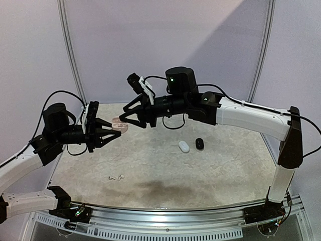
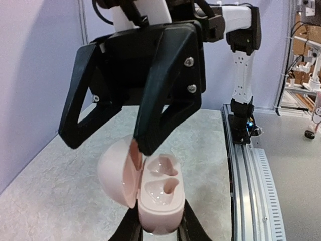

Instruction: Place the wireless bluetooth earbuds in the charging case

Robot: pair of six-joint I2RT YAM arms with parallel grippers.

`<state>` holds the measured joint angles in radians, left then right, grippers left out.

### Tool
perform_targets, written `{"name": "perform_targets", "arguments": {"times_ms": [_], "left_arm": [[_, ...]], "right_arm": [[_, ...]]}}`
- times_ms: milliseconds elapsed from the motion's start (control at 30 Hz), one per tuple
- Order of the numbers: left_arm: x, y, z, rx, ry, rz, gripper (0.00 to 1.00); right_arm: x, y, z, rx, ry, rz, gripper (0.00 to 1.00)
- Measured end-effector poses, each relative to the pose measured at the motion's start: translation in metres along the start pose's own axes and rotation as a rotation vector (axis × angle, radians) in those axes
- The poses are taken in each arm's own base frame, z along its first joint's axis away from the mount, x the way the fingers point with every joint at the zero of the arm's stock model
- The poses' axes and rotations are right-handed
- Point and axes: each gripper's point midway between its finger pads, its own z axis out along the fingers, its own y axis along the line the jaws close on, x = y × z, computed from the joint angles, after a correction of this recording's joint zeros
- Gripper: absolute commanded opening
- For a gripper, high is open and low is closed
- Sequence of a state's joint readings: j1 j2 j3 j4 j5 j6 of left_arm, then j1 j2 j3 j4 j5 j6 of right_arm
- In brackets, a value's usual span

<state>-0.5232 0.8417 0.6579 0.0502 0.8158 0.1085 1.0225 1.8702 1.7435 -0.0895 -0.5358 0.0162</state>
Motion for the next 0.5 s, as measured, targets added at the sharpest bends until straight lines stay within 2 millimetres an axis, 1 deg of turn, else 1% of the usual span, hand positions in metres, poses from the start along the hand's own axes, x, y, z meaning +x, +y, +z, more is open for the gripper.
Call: {"name": "perform_targets", "arguments": {"times_ms": [200, 300, 333, 400, 500], "left_arm": [[0.010, 0.019, -0.002, -0.099, 0.002, -0.149, 0.00], [0.015, 0.036, -0.006, -0.189, 0.004, -0.212, 0.00], [0.016, 0.042, -0.008, -0.224, 0.004, -0.229, 0.00], [0.024, 0.061, -0.018, -0.331, 0.006, -0.271, 0.00], [0.034, 0.092, -0.040, -0.518, 0.003, -0.314, 0.00]], "right_arm": [[-0.015, -0.017, -0.009, 0.014, -0.058, 0.060, 0.56], [-0.022, -0.032, -0.015, 0.056, -0.090, 0.102, 0.53], [-0.023, -0.040, -0.017, 0.094, -0.095, 0.123, 0.52], [-0.022, -0.059, -0.019, 0.182, -0.092, 0.171, 0.49], [-0.008, -0.091, -0.015, 0.321, -0.048, 0.288, 0.47]]}}
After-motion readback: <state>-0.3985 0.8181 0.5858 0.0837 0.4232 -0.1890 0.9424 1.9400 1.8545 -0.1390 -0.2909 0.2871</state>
